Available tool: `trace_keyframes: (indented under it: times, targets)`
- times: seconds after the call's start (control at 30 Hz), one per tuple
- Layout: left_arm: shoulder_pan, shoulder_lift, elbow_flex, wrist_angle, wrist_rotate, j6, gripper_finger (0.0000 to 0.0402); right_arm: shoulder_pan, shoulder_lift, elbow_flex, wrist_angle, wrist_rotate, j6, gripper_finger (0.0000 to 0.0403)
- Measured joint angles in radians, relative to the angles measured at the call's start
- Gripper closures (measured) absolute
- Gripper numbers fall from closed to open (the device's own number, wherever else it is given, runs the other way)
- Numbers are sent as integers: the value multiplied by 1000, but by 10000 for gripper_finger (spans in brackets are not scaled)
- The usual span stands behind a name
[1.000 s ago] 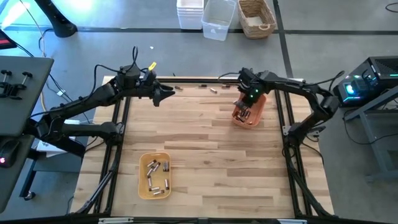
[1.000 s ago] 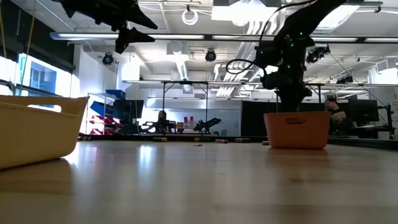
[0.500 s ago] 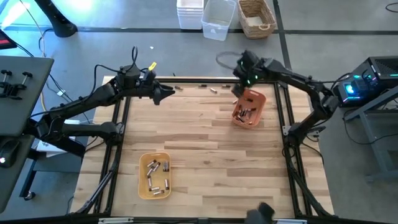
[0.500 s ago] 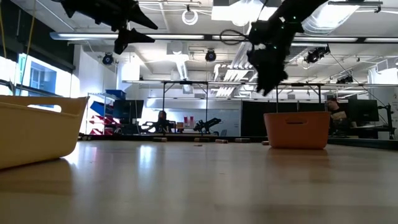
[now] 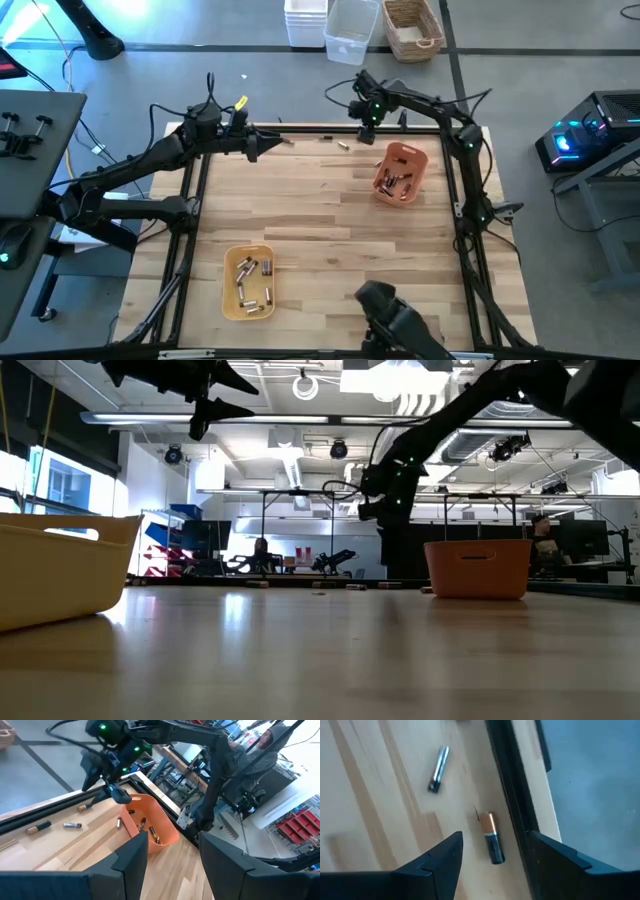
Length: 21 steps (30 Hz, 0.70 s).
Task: Sort batteries
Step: Put the black battery into the orange bin
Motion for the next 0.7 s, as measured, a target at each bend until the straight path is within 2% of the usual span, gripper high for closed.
trace_keyframes:
  times: [0.17,0.33,0.6,0.7]
  targets:
    - [0,0,0,0,0,8,232,-4,60,17,-22,0,-123,183]
    - [0,0,0,0,0,10,232,-8,62,-45,-21,-11,-170,183]
    - [0,0,0,-2,-1,11,232,-14,57,-112,52,17,-174,184]
    - [0,0,0,-3,-2,11,232,-9,58,-116,79,32,-135,205]
